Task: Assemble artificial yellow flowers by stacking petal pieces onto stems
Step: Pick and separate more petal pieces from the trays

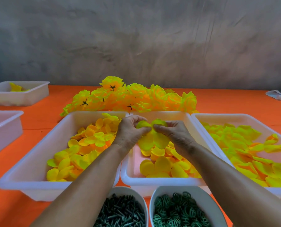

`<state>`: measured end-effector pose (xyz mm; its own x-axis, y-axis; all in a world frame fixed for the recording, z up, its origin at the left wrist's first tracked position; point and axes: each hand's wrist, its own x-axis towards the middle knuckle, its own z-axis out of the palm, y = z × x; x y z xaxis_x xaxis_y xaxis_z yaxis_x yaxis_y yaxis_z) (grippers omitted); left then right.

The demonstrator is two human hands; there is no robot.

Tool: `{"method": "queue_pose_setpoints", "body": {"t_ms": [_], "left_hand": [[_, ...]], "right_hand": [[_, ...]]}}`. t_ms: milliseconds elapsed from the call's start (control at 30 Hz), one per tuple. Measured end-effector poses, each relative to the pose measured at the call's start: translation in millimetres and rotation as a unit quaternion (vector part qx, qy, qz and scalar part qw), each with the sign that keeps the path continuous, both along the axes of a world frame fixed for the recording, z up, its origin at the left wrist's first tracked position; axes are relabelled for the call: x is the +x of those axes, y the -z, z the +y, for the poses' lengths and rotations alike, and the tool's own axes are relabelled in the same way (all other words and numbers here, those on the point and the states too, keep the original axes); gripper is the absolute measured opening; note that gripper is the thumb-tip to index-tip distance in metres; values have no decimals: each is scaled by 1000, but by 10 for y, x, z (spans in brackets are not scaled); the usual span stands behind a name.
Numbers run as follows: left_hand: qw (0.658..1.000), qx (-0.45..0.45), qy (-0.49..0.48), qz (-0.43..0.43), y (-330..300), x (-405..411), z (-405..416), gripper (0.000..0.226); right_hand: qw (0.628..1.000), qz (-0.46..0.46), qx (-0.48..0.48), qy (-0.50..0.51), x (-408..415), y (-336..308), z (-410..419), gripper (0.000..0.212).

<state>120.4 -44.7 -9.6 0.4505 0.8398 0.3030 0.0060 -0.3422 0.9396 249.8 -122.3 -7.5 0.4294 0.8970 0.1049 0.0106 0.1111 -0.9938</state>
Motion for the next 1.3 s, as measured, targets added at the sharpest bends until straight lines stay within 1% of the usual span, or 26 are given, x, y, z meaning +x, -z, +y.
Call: {"method": "queue_pose_setpoints", "body": {"t_ms": [67, 133, 167, 200, 233, 267, 300, 333, 367, 433, 500, 567, 667, 700, 733, 767, 800, 833, 867, 900, 933, 967, 1000, 1133, 1167, 1300], "left_hand": [[1000, 5, -26, -9, 5, -3, 13, 23], [997, 6, -72, -39, 6, -17, 39, 24], [994, 12, -96, -49, 4, -27, 51, 20], [992, 20, -115, -54, 4, -35, 65, 16], [990, 26, -127, -56, 2, -41, 70, 12], [989, 33, -135, -57, 4, -46, 72, 12], [988, 38, -142, -57, 7, -48, 77, 12], [987, 39, -145, -59, 12, -50, 83, 13], [987, 32, -145, -63, 13, -53, 86, 13], [988, 1, -138, -73, 9, -59, 82, 20], [987, -27, -133, -81, 14, -62, 74, 26], [987, -37, -132, -79, 12, -67, 63, 27], [987, -31, -139, -76, -3, -69, 60, 33], [987, -27, -144, -73, -8, -70, 66, 34], [985, -21, -155, -68, -12, -69, 70, 34], [983, -16, -173, -66, -19, -73, 73, 34], [979, -11, -193, -66, -25, -79, 73, 34], [975, -4, -211, -66, -33, -87, 70, 36], [972, 6, -226, -62, -41, -92, 65, 39], [969, 18, -240, -53, -48, -93, 59, 42], [967, 32, -252, -38, -52, -91, 51, 45], [964, 45, -262, -23, -50, -88, 50, 46], [962, 56, -268, -12, -45, -82, 54, 47], [963, 65, -261, -1, -44, -69, 39, 46], [966, 63, -251, -4, -43, -67, 36, 46], [976, 62, -207, -4, -68, -48, 5, 46]], "right_hand": [[999, -12, -8, 29, -18, 0, 39, 27], [997, -1, -29, 65, 26, -13, 76, 39], [997, -4, -41, 71, 58, -20, 89, 38], [996, -37, -51, 66, 96, -19, 99, 32], [989, -115, -69, 59, 144, -2, 117, 23], [969, -220, -105, 50, 184, 19, 141, 13], [932, -327, -152, 40, 206, 43, 169, 13], [887, -416, -196, 35, 213, 73, 202, 22], [849, -478, -222, 30, 198, 97, 232, 27], [803, -546, -235, 29, 126, 119, 286, 31], [789, -567, -234, 35, 69, 137, 355, 37], [805, -544, -227, 64, 31, 136, 389, 38], [828, -517, -200, 86, 4, 107, 365, 27], [851, -483, -184, 89, -2, 86, 347, 22], [892, -415, -159, 86, -3, 55, 327, 18], [943, -300, -125, 69, -14, 0, 298, 19], [981, -164, -101, 39, -14, -60, 276, 26], [994, -45, -96, -10, -3, -112, 239, 37], [992, 25, -103, -65, 15, -155, 196, 49], [986, 55, -113, -111, 20, -180, 151, 61], [981, 63, -115, -145, 19, -181, 114, 68], [978, 63, -111, -165, 2, -178, 79, 69], [978, 62, -102, -171, -19, -168, 57, 64], [990, 64, -58, -108, -90, -105, 65, 13], [992, 71, -48, -92, -97, -91, 76, 7], [999, 39, -5, -34, -109, -73, 86, 8]]}}
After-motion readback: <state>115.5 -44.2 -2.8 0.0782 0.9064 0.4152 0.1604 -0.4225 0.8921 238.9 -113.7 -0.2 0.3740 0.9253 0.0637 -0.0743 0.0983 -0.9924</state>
